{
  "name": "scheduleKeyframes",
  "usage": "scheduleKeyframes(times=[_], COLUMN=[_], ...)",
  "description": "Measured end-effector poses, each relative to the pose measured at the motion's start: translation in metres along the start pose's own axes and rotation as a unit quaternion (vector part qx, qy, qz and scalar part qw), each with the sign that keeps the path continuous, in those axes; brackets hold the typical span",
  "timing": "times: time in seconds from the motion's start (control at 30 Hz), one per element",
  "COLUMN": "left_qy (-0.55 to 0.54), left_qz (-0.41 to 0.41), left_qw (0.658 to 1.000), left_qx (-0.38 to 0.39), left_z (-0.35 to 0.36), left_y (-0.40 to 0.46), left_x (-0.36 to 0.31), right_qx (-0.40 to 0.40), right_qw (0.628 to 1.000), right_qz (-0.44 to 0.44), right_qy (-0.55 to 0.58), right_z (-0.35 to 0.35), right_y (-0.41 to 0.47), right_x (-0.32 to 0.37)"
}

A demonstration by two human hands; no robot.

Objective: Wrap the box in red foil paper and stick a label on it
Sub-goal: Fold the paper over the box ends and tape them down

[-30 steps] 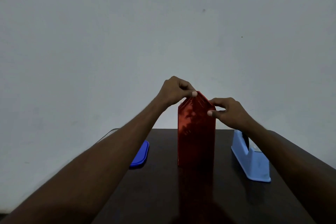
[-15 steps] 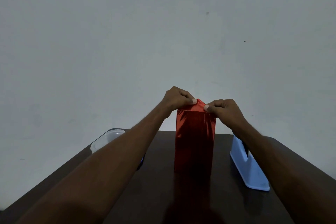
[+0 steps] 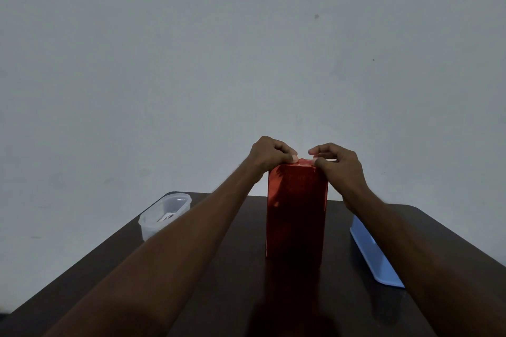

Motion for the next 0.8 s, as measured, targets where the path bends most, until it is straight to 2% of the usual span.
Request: scheduleKeyframes(times=[0.23, 0.3, 0.4, 0.5, 0.6, 0.8], left_qy=[0.024, 0.075, 0.159, 0.259, 0.364, 0.372], left_qz=[-0.009, 0.039, 0.147, 0.198, 0.212, 0.182], left_qw=[1.0, 0.995, 0.97, 0.943, 0.906, 0.91], left_qx=[-0.002, -0.049, -0.113, -0.073, -0.043, -0.003], left_z=[0.004, 0.001, -0.001, 0.014, 0.021, 0.017], left_y=[-0.002, -0.009, -0.025, -0.038, -0.051, -0.054], left_x=[-0.003, -0.014, -0.037, -0.04, -0.024, -0.01], right_qx=[0.024, 0.023, 0.029, 0.031, 0.035, 0.057], right_qw=[1.0, 1.0, 1.0, 0.999, 0.999, 0.998], right_qz=[-0.006, -0.004, -0.005, -0.005, -0.003, 0.021], right_qy=[-0.008, -0.007, -0.003, -0.009, -0.016, -0.017], right_z=[0.001, 0.0, 0.0, 0.002, 0.003, 0.004], right_y=[-0.004, -0.004, -0.004, -0.005, -0.003, -0.002], right_x=[0.005, 0.005, 0.007, 0.006, 0.004, -0.001])
Point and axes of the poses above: each hand's wrist, its own y-axis towards the middle knuckle, its own z-axis out of the palm, x = y × z, the point moved 9 cm from there along y, towards the middle knuckle, and after that the axes turned 13 degrees about -z, right-handed, at the moved point
